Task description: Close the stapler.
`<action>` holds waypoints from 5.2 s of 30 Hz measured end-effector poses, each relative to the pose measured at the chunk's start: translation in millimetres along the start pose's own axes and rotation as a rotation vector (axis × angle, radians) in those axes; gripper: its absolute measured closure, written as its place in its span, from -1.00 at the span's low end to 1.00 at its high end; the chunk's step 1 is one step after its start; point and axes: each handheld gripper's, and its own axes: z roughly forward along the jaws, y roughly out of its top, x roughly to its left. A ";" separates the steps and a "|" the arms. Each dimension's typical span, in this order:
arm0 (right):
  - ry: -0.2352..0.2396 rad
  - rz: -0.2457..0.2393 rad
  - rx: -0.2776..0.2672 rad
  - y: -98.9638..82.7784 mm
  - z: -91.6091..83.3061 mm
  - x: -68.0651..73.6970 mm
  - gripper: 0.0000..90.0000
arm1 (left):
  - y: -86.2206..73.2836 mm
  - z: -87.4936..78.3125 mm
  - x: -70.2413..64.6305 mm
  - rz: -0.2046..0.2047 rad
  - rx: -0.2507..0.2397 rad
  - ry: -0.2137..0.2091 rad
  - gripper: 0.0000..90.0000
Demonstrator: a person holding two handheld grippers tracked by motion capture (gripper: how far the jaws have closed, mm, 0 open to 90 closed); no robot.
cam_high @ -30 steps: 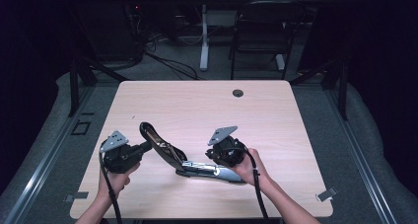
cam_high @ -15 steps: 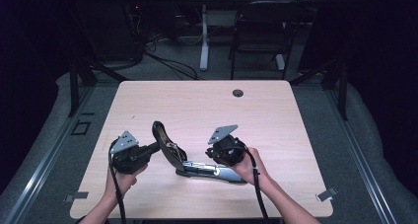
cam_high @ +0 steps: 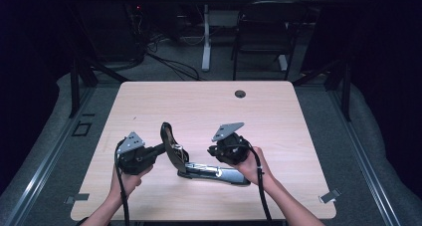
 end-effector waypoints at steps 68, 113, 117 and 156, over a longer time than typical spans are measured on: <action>-0.056 0.012 -0.015 -23.1 -21.7 -8.9 0.94 | -1.8 49.0 -24.3 0.118 0.210 -0.155 0.95; -0.082 0.031 0.149 -76.6 -10.7 -24.2 0.93 | -7.0 58.8 -29.7 0.142 0.280 -0.163 0.95; -0.078 0.032 0.168 -81.7 -9.4 -25.3 0.93 | -7.3 59.2 -30.0 0.146 0.291 -0.166 0.94; -0.125 0.145 0.021 -77.6 -57.2 -48.3 0.89 | -1.0 53.4 -8.5 0.018 0.292 -0.054 -0.55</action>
